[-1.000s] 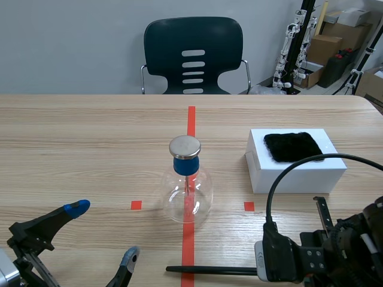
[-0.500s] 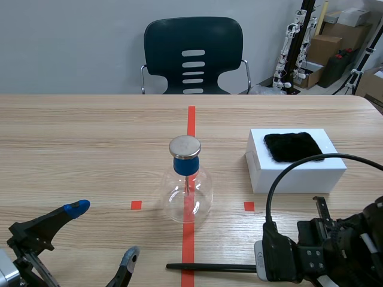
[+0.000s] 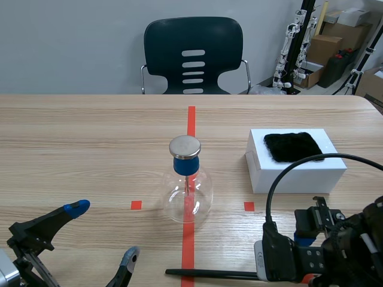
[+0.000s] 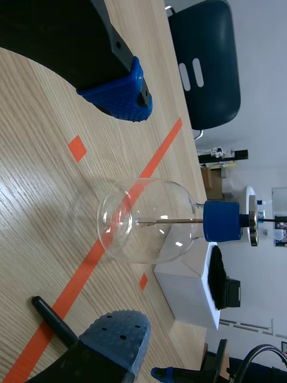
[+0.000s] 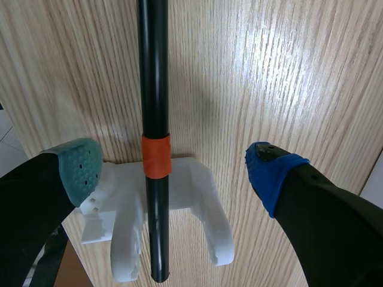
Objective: Do the electroscope experiment. put the rod down on the box
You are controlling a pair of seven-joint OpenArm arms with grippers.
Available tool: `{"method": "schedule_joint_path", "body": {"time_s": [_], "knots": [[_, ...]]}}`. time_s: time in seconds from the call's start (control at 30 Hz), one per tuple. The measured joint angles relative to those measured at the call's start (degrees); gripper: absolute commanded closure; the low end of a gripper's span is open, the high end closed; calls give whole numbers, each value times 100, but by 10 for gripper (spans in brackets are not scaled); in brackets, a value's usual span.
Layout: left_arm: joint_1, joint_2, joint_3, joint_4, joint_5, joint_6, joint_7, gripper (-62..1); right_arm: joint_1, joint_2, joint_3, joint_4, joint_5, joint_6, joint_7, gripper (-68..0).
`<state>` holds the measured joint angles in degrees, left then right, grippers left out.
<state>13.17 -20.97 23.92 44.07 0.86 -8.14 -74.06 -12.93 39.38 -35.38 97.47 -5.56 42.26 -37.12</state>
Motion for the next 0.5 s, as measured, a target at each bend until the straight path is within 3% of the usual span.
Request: {"method": "schedule_joint_path", "body": {"time_s": [0.4, 0.5], "knots": [[0, 0, 0, 0, 0, 0, 0, -623, 0, 0, 0, 0, 0, 0, 0, -505], [0, 0, 0, 0, 0, 0, 0, -623, 0, 0, 0, 0, 0, 0, 0, -576]]}}
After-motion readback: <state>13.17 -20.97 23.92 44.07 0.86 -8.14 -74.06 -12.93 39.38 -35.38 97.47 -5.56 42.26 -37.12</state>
